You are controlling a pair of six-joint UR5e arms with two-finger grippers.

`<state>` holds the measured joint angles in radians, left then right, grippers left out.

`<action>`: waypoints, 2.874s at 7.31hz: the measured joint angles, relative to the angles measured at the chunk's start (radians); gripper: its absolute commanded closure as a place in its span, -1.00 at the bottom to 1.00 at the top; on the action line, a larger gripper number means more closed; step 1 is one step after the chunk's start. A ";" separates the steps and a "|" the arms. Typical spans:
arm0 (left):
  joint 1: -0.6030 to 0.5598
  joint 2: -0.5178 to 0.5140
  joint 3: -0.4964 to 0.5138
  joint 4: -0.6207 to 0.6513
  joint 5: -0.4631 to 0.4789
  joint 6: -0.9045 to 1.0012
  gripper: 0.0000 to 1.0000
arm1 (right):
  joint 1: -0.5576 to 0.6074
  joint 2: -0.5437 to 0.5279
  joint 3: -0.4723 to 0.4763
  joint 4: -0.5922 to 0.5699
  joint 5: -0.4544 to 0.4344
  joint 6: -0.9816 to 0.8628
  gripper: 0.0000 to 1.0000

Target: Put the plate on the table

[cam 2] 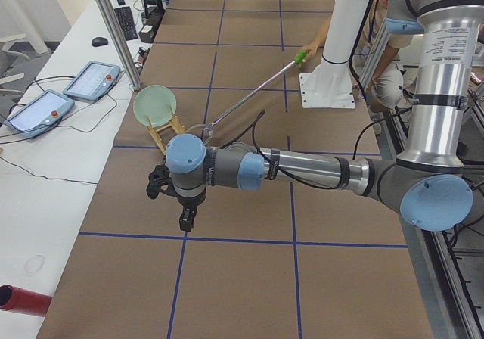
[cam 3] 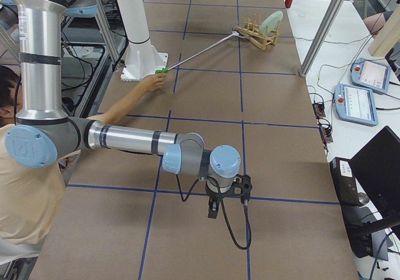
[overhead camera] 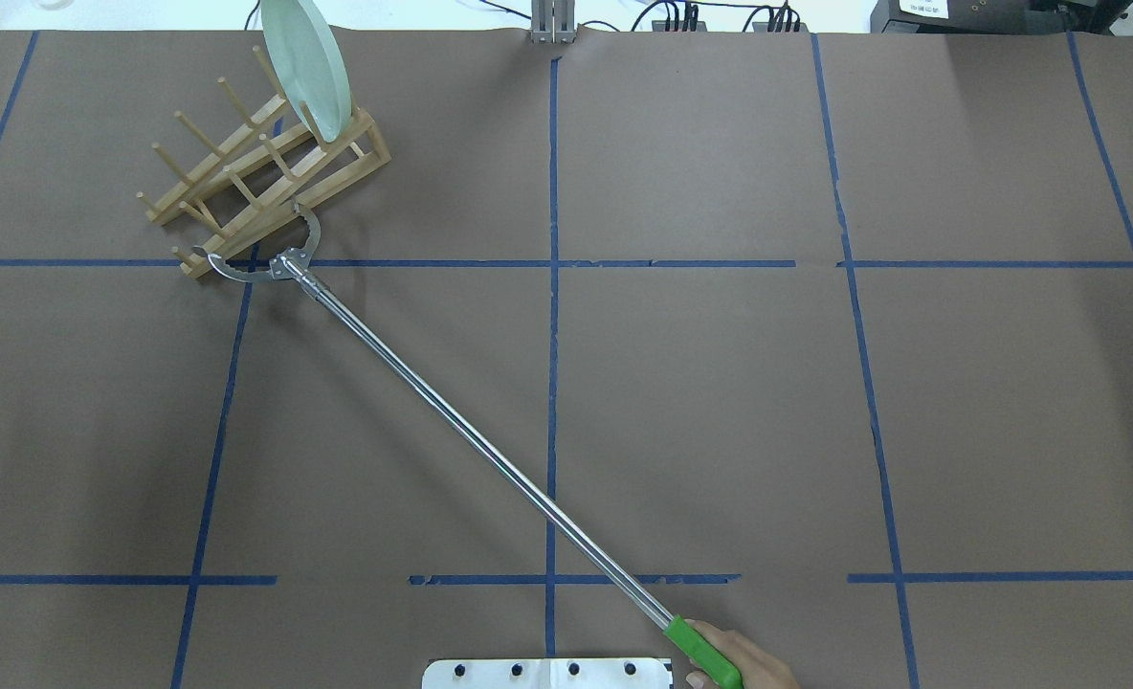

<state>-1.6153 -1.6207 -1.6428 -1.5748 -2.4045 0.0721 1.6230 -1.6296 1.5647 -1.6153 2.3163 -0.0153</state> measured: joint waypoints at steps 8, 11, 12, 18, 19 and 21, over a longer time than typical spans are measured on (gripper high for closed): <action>0.024 0.006 0.009 0.010 0.006 -0.002 -1.00 | 0.000 0.000 0.000 0.000 0.000 0.000 -1.00; 0.025 0.001 0.007 0.011 0.006 -0.002 -1.00 | 0.000 -0.001 0.000 0.000 0.000 0.000 -1.00; 0.025 0.001 0.008 0.011 0.006 -0.001 -1.00 | 0.000 -0.001 0.000 0.000 0.000 0.000 -1.00; 0.023 0.026 -0.010 0.004 0.148 0.001 -1.00 | 0.000 0.000 0.000 0.000 0.000 0.000 -1.00; 0.023 0.024 -0.023 0.001 0.106 -0.023 -1.00 | 0.000 0.000 0.000 0.000 0.000 0.000 -1.00; 0.047 -0.035 -0.028 -0.083 -0.029 -0.274 -1.00 | 0.000 0.000 0.000 0.000 0.000 0.000 -1.00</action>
<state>-1.5685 -1.6553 -1.6711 -1.6580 -2.4336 -0.2022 1.6229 -1.6295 1.5646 -1.6153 2.3163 -0.0153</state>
